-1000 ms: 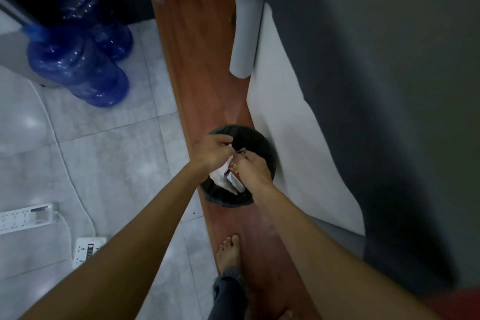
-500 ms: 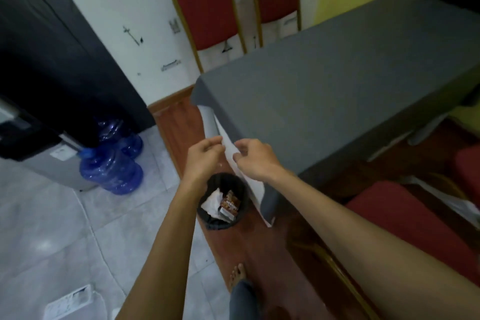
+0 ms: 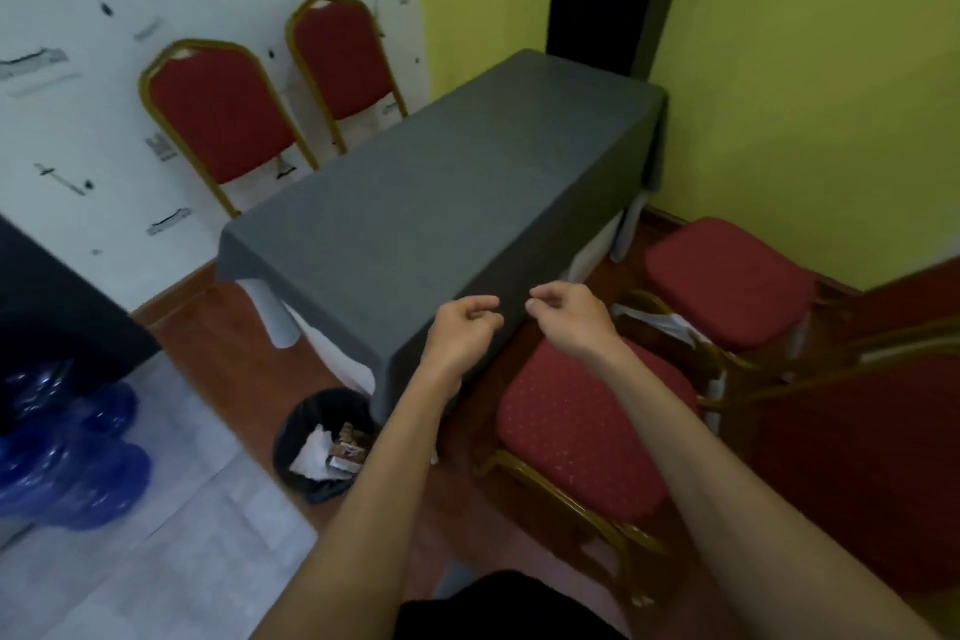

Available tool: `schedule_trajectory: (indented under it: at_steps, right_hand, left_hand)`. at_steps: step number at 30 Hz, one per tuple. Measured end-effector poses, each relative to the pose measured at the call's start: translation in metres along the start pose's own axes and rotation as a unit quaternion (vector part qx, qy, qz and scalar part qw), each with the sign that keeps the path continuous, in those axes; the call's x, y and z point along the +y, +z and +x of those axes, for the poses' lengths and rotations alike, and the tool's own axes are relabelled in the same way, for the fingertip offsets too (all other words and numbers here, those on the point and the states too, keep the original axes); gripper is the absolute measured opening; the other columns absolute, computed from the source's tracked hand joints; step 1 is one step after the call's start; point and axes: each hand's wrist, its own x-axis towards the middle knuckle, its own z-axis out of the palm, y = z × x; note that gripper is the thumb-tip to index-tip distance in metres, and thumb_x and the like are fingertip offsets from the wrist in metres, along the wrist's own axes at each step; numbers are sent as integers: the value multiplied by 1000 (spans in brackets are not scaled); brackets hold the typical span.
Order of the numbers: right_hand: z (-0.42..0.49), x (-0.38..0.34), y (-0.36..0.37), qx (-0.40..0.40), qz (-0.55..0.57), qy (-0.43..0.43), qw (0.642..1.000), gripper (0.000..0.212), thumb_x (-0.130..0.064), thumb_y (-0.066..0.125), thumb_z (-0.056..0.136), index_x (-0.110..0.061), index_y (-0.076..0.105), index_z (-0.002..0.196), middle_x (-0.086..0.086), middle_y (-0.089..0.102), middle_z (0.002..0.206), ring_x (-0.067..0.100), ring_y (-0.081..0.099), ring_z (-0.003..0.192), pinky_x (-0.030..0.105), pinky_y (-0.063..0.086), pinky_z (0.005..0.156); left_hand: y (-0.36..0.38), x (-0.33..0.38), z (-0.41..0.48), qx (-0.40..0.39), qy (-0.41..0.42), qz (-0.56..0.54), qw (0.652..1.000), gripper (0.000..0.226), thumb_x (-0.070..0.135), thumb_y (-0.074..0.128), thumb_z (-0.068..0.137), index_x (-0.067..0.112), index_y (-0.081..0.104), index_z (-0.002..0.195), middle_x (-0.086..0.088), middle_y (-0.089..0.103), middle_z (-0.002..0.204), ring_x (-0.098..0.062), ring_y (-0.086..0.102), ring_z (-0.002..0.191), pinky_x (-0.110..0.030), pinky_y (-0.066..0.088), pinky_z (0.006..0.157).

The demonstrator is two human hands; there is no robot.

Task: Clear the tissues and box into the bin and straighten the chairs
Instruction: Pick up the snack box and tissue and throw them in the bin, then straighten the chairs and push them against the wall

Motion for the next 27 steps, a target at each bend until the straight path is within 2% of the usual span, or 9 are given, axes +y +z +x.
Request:
schedule_trajectory:
  at_steps: [4, 6, 10, 13, 16, 18, 22, 23, 27]
  right_hand:
    - [-19, 33, -42, 67, 34, 49, 996, 32, -36, 65, 95, -23, 71, 123, -2, 71, 123, 17, 64, 116, 30, 49, 95]
    - [-28, 47, -62, 101, 47, 66, 992, 32, -35, 65, 95, -22, 72, 123, -3, 71, 121, 16, 64, 114, 30, 49, 94]
    - [-50, 76, -102, 169, 60, 96, 979, 26, -32, 61, 97, -23, 73, 118, -9, 69, 111, 10, 62, 100, 27, 45, 82]
    - [-66, 97, -129, 224, 70, 125, 964, 25, -28, 58, 98, -22, 74, 116, -7, 70, 98, 12, 65, 90, 29, 49, 76]
    - [-83, 114, -151, 267, 70, 156, 948, 23, -31, 58, 97, -25, 74, 112, -5, 72, 105, 15, 66, 99, 29, 50, 81]
    - [-94, 125, -165, 287, 51, 168, 942, 22, -33, 59, 95, -28, 74, 110, -7, 70, 102, 14, 64, 97, 28, 47, 82]
    - [-116, 149, -194, 302, 13, 201, 932, 20, -33, 59, 96, -30, 71, 111, -15, 61, 88, 4, 56, 76, 21, 41, 65]
    - [-122, 154, -201, 307, 3, 207, 929, 19, -33, 59, 96, -29, 70, 112, -14, 61, 88, 6, 57, 77, 22, 40, 64]
    - [-142, 182, -232, 337, -26, 220, 915, 24, -29, 61, 96, -23, 71, 117, -2, 71, 111, 19, 65, 108, 23, 43, 86]
  left_hand:
    - [48, 16, -5, -78, 12, 29, 996, 25, 24, 64, 88, 35, 69, 109, 7, 71, 103, -13, 69, 88, -40, 58, 83]
    - [71, 23, -7, -115, 22, 48, 992, 29, 25, 64, 87, 32, 70, 114, 5, 72, 105, -19, 71, 89, -41, 59, 82]
    - [112, 34, -14, -180, 44, 74, 980, 32, 26, 64, 88, 28, 70, 119, 3, 71, 107, -14, 68, 93, -38, 56, 89]
    - [137, 41, -21, -229, 44, 97, 968, 30, 24, 64, 90, 29, 69, 118, 6, 70, 108, -13, 66, 99, -40, 53, 97]
    - [160, 46, -27, -266, 54, 121, 955, 28, 24, 64, 91, 30, 69, 118, 5, 69, 112, -15, 65, 103, -41, 51, 100]
    - [176, 46, -32, -286, 66, 131, 947, 28, 24, 64, 91, 27, 70, 119, 4, 69, 113, -15, 65, 104, -42, 52, 100]
    - [205, 42, -43, -333, 75, 161, 926, 29, 25, 63, 90, 25, 70, 118, 2, 69, 115, -19, 63, 108, -45, 52, 100]
    - [213, 39, -46, -345, 75, 165, 921, 29, 25, 63, 90, 25, 70, 118, 1, 69, 116, -20, 63, 109, -46, 51, 100]
    - [244, 30, -56, -382, 80, 195, 900, 26, 25, 62, 88, 27, 70, 113, 1, 68, 114, -20, 63, 110, -46, 52, 99]
